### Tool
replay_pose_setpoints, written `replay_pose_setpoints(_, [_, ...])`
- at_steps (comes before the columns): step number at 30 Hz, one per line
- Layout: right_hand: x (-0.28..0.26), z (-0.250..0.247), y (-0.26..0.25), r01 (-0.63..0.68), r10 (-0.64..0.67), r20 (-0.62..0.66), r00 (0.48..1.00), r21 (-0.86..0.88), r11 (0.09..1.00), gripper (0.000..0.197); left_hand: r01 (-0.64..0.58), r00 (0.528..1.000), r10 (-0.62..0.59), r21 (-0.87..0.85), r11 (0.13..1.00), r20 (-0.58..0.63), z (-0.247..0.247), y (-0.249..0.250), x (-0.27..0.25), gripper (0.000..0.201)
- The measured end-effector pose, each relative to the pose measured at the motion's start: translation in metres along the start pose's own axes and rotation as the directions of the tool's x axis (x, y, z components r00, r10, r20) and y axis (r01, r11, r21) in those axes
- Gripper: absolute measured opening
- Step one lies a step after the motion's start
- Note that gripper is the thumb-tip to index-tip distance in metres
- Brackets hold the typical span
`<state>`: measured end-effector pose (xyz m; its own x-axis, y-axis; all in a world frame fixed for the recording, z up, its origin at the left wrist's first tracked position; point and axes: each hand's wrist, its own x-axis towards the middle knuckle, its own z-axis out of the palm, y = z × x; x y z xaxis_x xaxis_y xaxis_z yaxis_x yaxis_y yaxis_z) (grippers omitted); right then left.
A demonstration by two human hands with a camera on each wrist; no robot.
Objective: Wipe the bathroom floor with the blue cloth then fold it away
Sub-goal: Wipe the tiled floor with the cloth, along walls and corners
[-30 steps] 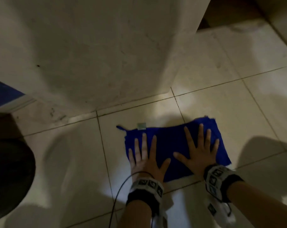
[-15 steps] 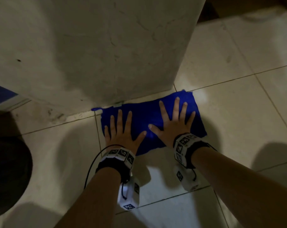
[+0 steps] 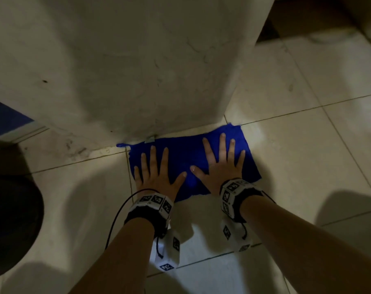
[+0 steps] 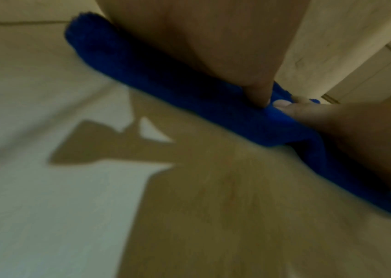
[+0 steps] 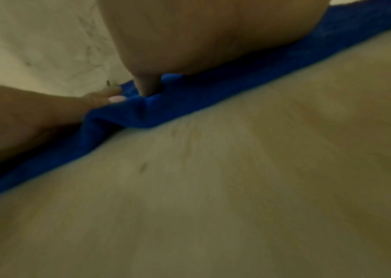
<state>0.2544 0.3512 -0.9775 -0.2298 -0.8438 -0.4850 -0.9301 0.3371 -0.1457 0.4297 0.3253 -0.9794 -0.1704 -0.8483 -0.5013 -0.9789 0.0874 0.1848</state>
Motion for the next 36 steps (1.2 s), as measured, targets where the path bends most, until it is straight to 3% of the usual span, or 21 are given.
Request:
replay_pose_setpoints(11, [-0.075,0.047,0.012,0.024,-0.021,-0.053,0.998,0.049,0.999,0.084,-0.030,0.996,0.032,0.020,0.999,-0.086,0.050,-0.016,-0.077,0.083])
replay_pose_setpoints(18, [-0.127,0.078,0.021,-0.013,0.017,-0.099,0.995,0.036,0.999,0.082,-0.038,0.999,0.040,0.090,0.995,-0.017,0.069,-0.015,-0.114,0.087])
replay_pose_setpoints(25, [-0.110,0.068,0.015,-0.038,0.043,-0.082,0.996,0.067,0.997,0.084,-0.021,0.995,0.024,0.031,0.999,-0.099,0.069,-0.013,-0.106,0.085])
replay_pose_setpoints(30, [-0.068,0.044,0.009,-0.041,0.046,-0.048,0.998,0.112,0.993,0.085,0.028,0.996,-0.028,-0.005,1.000,-0.089,0.042,-0.007,-0.063,0.072])
replay_pose_setpoints(36, [-0.018,0.023,0.002,-0.029,0.036,-0.119,0.992,0.060,0.998,0.085,0.093,0.991,-0.098,-0.058,0.994,-0.086,0.013,0.018,-0.012,0.070])
